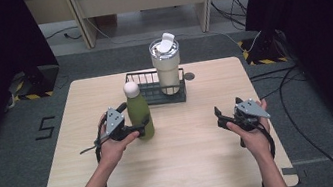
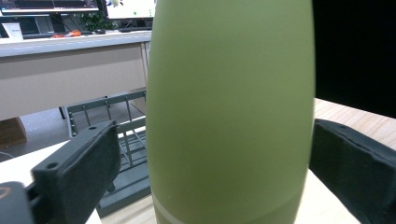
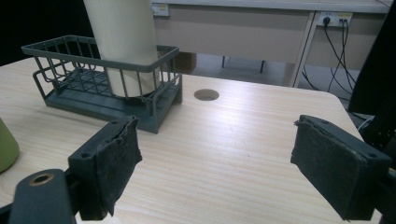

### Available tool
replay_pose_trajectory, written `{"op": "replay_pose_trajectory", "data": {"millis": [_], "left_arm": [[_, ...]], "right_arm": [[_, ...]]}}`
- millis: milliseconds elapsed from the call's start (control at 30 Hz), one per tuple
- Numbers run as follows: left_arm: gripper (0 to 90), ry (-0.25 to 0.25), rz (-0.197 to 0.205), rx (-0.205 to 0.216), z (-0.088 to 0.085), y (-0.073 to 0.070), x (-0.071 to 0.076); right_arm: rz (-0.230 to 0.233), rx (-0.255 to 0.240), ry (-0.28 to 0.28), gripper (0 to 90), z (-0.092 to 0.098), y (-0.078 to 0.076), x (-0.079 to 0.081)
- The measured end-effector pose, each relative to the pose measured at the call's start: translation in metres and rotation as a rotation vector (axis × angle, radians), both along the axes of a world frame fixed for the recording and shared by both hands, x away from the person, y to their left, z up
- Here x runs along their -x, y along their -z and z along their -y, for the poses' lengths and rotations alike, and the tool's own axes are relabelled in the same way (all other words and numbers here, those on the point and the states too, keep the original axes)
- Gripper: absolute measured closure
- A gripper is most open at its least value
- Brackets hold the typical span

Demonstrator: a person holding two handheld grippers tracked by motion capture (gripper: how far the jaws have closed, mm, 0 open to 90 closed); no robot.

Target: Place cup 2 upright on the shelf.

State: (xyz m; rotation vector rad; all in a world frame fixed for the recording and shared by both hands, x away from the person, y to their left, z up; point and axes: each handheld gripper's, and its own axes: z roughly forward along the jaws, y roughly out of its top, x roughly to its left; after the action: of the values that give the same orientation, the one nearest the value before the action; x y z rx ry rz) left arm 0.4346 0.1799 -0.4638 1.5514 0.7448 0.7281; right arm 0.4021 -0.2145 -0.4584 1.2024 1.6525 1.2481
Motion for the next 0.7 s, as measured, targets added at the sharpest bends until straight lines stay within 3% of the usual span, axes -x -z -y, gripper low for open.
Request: {"op": "replay_pose_trajectory", "data": {"millis": [367, 700], "left_arm": [[20.2, 0.039, 0.003, 0.0, 0.0036, 0.0032, -0.0043], [20.9, 0.039, 0.004, 0.003, 0.0028, 0.0031, -0.0043]], "right_arm": [[-0.004, 0.005, -0.003, 14.8, -0.0002, 0.0012, -0.0004], [-0.008, 0.004, 0.0, 14.8, 0.0003, 0.0023, -0.0011]]}}
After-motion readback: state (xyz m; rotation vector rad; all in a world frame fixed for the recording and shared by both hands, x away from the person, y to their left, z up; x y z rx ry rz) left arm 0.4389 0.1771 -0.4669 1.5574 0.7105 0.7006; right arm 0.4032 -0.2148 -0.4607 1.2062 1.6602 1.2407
